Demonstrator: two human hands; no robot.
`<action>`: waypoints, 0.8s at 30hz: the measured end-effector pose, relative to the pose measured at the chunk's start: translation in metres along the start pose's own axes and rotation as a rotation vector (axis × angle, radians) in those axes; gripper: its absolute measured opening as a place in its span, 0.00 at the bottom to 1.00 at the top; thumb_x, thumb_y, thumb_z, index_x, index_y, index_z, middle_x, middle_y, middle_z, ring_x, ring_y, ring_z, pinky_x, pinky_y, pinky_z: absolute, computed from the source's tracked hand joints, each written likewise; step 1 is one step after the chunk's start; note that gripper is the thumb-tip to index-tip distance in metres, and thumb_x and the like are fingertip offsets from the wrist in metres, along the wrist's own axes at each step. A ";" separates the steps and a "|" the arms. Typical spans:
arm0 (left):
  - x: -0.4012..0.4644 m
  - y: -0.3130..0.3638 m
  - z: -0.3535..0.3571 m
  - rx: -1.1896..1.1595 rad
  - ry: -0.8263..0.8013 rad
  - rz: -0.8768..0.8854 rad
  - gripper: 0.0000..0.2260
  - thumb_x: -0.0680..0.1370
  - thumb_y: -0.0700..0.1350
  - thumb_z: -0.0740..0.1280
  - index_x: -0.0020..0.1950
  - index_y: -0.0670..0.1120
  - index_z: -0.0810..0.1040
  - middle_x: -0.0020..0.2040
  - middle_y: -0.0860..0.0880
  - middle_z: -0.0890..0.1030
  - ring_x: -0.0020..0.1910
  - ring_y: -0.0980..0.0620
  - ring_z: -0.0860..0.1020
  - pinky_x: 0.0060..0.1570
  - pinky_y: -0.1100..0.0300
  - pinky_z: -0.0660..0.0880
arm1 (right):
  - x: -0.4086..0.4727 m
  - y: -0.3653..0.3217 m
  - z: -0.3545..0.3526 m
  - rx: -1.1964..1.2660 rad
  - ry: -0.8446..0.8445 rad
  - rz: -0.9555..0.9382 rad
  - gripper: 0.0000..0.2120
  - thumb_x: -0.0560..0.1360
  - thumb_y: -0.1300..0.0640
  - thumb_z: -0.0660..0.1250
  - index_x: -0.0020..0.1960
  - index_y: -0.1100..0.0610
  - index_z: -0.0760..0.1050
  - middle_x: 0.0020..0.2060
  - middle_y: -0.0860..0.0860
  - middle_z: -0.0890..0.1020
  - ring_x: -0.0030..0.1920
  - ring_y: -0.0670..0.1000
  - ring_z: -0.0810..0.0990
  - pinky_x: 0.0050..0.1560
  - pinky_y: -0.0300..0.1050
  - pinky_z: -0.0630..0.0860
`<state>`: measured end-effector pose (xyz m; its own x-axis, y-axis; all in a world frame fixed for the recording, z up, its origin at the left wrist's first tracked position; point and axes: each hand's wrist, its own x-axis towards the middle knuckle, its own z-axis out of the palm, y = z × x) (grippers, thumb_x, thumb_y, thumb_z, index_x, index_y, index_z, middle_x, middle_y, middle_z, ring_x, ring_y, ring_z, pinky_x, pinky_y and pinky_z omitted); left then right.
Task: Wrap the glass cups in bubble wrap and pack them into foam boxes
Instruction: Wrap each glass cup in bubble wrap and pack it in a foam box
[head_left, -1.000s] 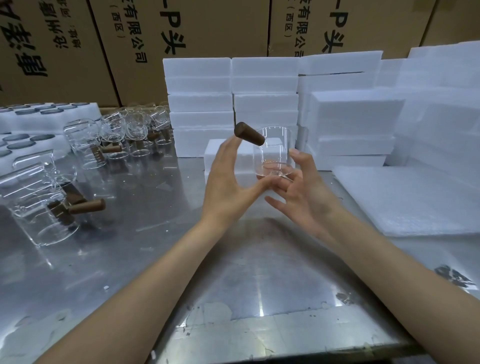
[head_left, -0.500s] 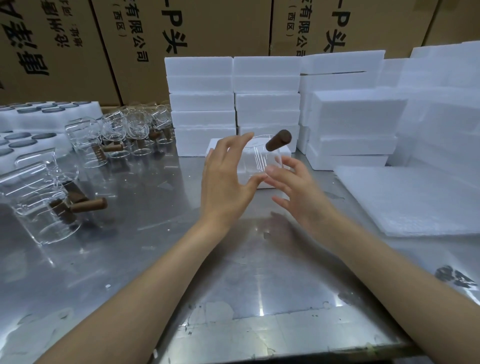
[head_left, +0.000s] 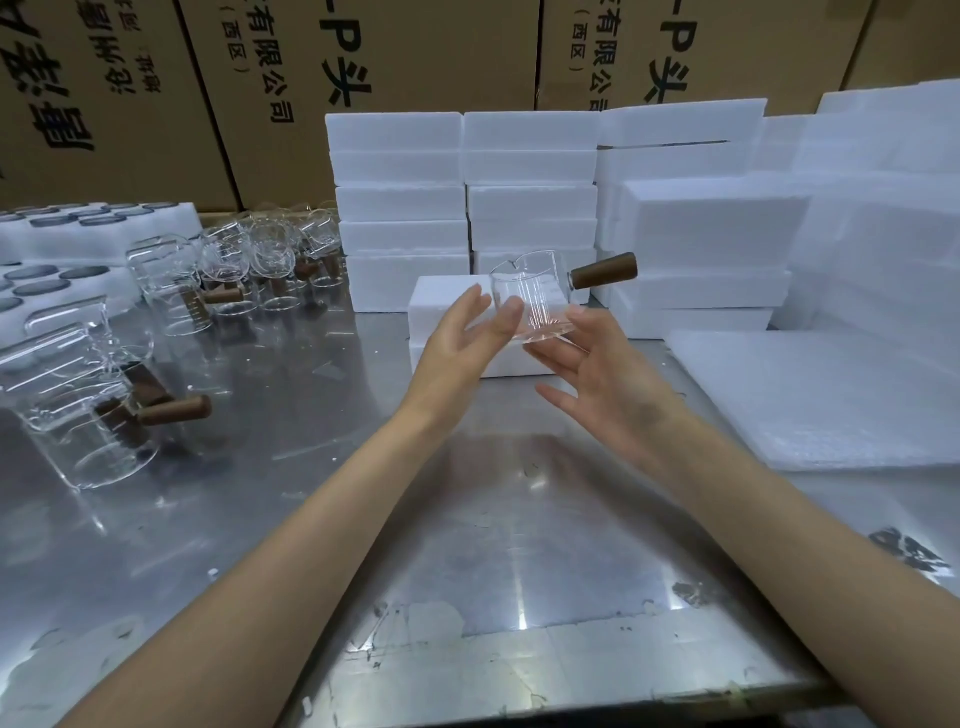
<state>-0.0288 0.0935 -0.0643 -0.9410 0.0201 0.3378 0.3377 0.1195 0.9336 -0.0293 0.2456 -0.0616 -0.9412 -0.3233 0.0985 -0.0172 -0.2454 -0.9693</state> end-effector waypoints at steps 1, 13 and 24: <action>0.002 -0.001 -0.001 -0.002 -0.027 0.023 0.26 0.76 0.62 0.64 0.68 0.48 0.73 0.65 0.54 0.78 0.63 0.62 0.74 0.62 0.69 0.68 | 0.000 0.000 0.000 -0.007 -0.021 0.006 0.13 0.78 0.46 0.58 0.58 0.45 0.77 0.56 0.43 0.82 0.61 0.39 0.76 0.65 0.50 0.65; 0.007 -0.016 -0.009 -0.198 -0.010 -0.048 0.18 0.70 0.49 0.73 0.58 0.52 0.76 0.55 0.55 0.83 0.51 0.64 0.80 0.43 0.76 0.72 | 0.004 -0.005 -0.010 0.017 0.214 -0.026 0.09 0.77 0.51 0.64 0.55 0.51 0.77 0.52 0.46 0.81 0.54 0.45 0.78 0.53 0.44 0.72; 0.008 -0.034 -0.014 -0.001 -0.106 -0.069 0.28 0.63 0.49 0.75 0.61 0.50 0.72 0.61 0.49 0.79 0.59 0.53 0.78 0.60 0.60 0.74 | 0.010 0.000 -0.028 -0.532 0.432 -0.081 0.09 0.80 0.58 0.61 0.58 0.54 0.76 0.44 0.46 0.81 0.41 0.38 0.74 0.46 0.38 0.68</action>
<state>-0.0477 0.0752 -0.0918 -0.9589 0.1171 0.2584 0.2723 0.1237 0.9542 -0.0487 0.2683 -0.0670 -0.9782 0.0971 0.1833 -0.1522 0.2640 -0.9524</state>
